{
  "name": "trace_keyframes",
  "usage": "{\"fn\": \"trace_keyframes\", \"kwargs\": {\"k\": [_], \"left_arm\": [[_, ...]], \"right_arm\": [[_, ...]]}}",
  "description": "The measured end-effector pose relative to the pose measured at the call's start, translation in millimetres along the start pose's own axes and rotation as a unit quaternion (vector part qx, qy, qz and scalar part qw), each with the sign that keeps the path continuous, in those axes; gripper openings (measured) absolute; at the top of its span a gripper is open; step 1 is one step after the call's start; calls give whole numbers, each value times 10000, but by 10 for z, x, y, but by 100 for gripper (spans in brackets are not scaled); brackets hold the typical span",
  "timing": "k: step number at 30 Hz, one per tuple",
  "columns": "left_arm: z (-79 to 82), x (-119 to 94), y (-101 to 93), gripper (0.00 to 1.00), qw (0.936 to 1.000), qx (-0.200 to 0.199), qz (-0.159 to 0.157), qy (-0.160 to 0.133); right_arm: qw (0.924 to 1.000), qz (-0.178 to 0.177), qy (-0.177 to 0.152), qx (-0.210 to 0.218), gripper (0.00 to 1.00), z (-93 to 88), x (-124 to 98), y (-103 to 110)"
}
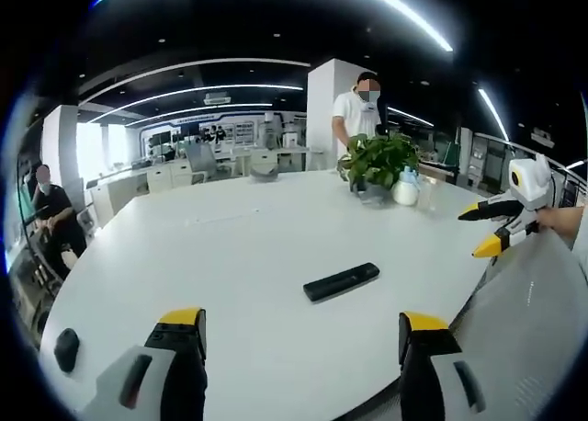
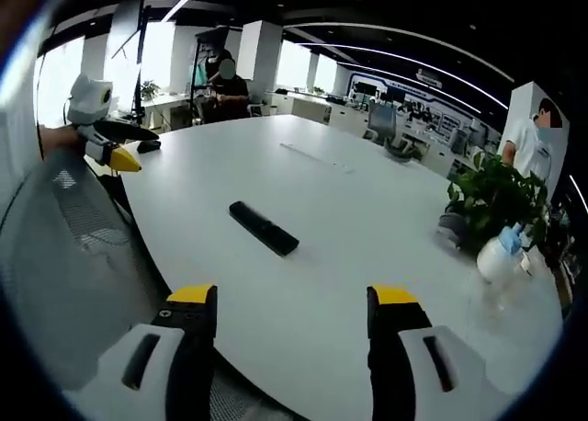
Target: Press the specified remote control buttons in sequence, fully releasing each button before pressing the next.
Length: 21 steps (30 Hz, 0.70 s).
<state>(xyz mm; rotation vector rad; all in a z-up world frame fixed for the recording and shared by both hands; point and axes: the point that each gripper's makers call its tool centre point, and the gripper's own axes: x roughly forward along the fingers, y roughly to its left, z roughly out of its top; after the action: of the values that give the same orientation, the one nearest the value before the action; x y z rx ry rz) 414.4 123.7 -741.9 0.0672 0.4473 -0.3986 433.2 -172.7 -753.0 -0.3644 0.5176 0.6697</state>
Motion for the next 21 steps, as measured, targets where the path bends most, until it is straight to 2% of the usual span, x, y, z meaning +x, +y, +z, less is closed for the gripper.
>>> {"fn": "trace_keyframes", "kwargs": {"k": [4,9,12,17,21], "left_arm": [[-26,9,-19,89,10000,-36,-49,65],[-32,21,-48,89,9998,95,-117,85],[-21,9,-11,90,9997,236,28,65],[23,-20,29,90,9995,249,180,-44],[11,-7,-6,88,9981,587,171,65]], "right_arm": [[9996,-52,-139,241,67,18,-21,-52],[9993,-202,-211,251,65,44,-43,-89],[9989,-209,-314,289,63,84,-56,-87],[9987,-165,-381,287,61,105,-60,-68],[9982,-199,-447,333,59,119,-72,-94]]}}
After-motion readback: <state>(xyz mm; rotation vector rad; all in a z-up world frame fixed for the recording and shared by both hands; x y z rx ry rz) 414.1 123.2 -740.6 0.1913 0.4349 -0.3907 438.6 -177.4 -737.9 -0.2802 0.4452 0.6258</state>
